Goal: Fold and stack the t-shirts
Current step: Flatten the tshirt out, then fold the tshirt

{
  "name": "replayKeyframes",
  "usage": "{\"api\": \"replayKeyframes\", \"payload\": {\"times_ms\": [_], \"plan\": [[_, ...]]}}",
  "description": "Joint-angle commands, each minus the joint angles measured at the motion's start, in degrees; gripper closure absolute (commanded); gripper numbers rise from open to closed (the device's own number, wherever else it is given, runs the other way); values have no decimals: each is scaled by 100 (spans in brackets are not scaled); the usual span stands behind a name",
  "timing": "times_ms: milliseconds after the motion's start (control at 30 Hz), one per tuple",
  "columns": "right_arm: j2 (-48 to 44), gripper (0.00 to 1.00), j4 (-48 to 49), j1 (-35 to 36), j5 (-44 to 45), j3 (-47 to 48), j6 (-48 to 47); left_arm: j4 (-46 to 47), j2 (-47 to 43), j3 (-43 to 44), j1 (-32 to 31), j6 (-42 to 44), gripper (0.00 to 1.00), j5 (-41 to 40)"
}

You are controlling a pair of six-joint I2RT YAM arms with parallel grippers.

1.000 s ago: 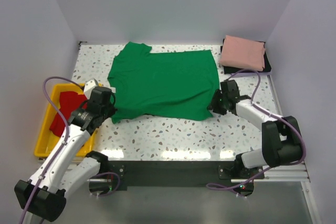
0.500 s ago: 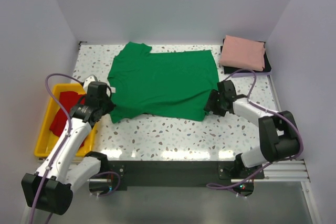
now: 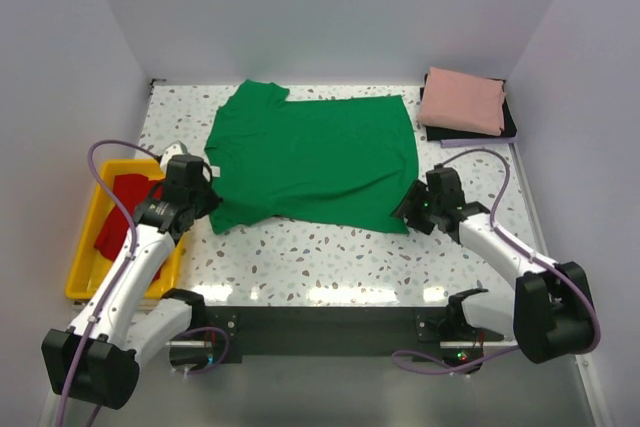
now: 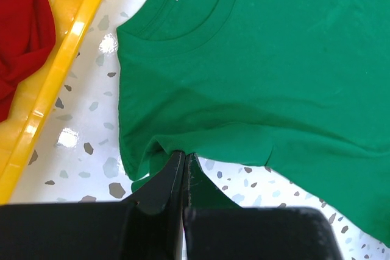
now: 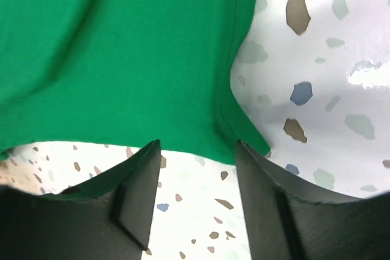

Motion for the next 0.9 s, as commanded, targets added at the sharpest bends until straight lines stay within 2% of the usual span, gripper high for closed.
{"api": "replayKeyframes", "payload": {"times_ms": [0, 233, 433, 733, 867], "plan": [[-367, 46, 31, 27, -32, -364, 515, 247, -19, -63, 48, 149, 100, 62], [-623, 51, 15, 27, 161, -593, 833, 290, -27, -124, 48, 158, 100, 132], [-703, 61, -65, 18, 539, -778, 938, 343, -36, -177, 56, 141, 100, 203], [-273, 64, 269, -17, 654, -674, 737, 379, -10, -203, 56, 149, 100, 264], [272, 71, -125, -17, 776, -339, 473, 396, 8, -212, 56, 149, 100, 290]]}}
